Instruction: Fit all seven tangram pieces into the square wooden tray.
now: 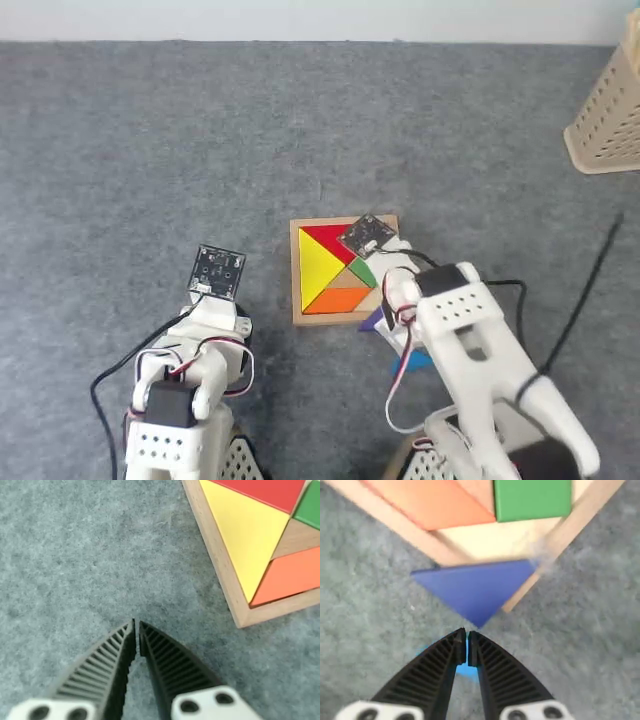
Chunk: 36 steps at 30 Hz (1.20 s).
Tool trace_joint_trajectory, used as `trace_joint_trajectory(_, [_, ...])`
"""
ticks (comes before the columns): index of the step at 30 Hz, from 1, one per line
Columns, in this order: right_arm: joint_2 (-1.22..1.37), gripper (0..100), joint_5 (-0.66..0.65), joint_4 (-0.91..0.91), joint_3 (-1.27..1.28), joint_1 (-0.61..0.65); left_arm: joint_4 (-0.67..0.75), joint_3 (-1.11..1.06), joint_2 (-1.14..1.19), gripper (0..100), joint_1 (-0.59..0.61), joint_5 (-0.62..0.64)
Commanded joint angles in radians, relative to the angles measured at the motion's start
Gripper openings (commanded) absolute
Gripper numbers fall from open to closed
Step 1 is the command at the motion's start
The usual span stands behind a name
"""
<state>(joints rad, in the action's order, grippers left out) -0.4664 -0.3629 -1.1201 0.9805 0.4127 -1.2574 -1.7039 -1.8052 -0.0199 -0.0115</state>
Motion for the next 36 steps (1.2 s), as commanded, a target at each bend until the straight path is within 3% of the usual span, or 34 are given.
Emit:
trace_joint_trajectory(1, [0.041,0.6,0.021,0.062,-0.015,0.005,-0.006,0.019,-0.021,1,0.003,0.006])
trace_joint_trajectory(15, [0.117,0.7,0.075,0.07,-0.117,0.002,-0.006,0.019,-0.021,1,0.003,0.006])
trace_joint_trajectory(20, [0.104,0.7,0.187,0.108,-0.133,-0.004,-0.006,0.019,-0.021,1,0.003,0.006])
trace_joint_trajectory(36, [0.183,0.7,0.31,0.113,-0.256,-0.031,-0.006,0.019,-0.021,1,0.003,0.006])
